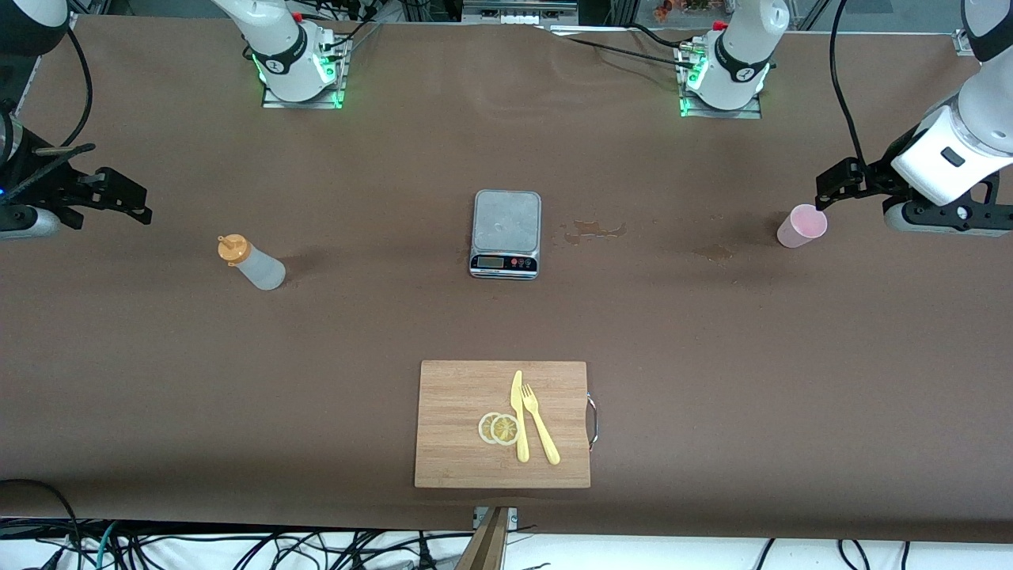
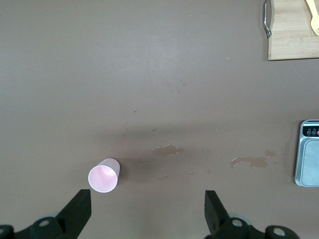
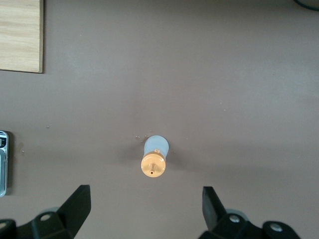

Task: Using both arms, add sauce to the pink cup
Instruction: 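Move the left gripper toward the pink paper cup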

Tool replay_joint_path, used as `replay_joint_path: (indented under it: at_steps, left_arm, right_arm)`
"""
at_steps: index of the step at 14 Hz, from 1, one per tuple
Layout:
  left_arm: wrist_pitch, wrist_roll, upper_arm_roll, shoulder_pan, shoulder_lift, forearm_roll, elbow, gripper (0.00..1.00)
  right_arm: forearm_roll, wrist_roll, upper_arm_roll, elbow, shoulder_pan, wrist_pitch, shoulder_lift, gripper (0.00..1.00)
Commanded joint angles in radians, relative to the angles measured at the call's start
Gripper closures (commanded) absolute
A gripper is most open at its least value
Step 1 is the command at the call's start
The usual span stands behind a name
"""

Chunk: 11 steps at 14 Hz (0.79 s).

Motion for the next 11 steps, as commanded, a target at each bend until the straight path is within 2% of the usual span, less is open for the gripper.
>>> replay_joint_path:
  at_steps: [1, 11]
  left_arm:
    - [-0.024, 0.011, -0.001, 0.002, 0.011, 0.013, 0.042, 0.0]
    - [-0.038, 0.0, -0.004, -0.004, 0.032, 0.013, 0.048, 0.0]
  right_arm:
    - [0.004, -0.006, 0.002, 0.024, 0.0, -0.007, 0.007, 0.01]
    - [0.004, -0.006, 0.002, 0.024, 0.0, -0.007, 0.007, 0.01]
